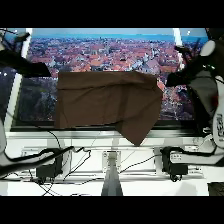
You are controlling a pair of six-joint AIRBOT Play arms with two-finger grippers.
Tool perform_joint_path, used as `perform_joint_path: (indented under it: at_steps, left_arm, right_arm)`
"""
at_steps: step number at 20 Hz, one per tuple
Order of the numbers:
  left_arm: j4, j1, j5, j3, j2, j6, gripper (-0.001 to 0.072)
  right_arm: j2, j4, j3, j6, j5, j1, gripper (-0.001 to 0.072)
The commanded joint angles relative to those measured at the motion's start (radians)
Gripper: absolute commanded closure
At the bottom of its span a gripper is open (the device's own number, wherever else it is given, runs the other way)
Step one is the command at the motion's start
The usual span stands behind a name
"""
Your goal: Fold the clothes and pants, and hang the long-sleeved shirts on hangers.
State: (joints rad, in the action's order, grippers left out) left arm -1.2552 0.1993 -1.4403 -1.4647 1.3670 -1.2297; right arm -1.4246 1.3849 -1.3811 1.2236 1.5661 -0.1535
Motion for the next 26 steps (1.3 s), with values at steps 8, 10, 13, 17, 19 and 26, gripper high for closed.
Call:
perform_joint_path:
  at_steps: [8,10,13,17,19,26]
  left_arm:
    - [0.087,0.152,0.135,0.346,-0.392,0.156,0.0215]
    - [0.087,0.192,0.197,0.404,-0.392,0.16,0.0216]
    - [0.086,0.284,0.221,0.501,-0.383,0.16,0.0229]
    - [0.086,0.428,0.212,0.672,-0.332,0.16,0.0393]
    - [0.087,0.475,0.153,0.747,-0.293,0.16,0.0386]
    - [0.13,0.486,0.137,0.903,-0.245,0.161,0.0213]
  right_arm:
    - [0.503,-0.371,0.896,0.134,-0.106,-0.108,0.0193]
    - [0.504,-0.39,0.995,0.188,-0.185,-0.108,0.0193]
    - [0.503,-0.377,1.074,0.232,-0.315,-0.108,0.0218]
    - [0.448,-0.397,1.101,0.22,-0.413,-0.108,0.0236]
    - [0.4,-0.426,1.101,0.174,-0.452,-0.108,0.0237]
    - [0.333,-0.525,1.101,-0.026,-0.55,-0.108,0.0697]
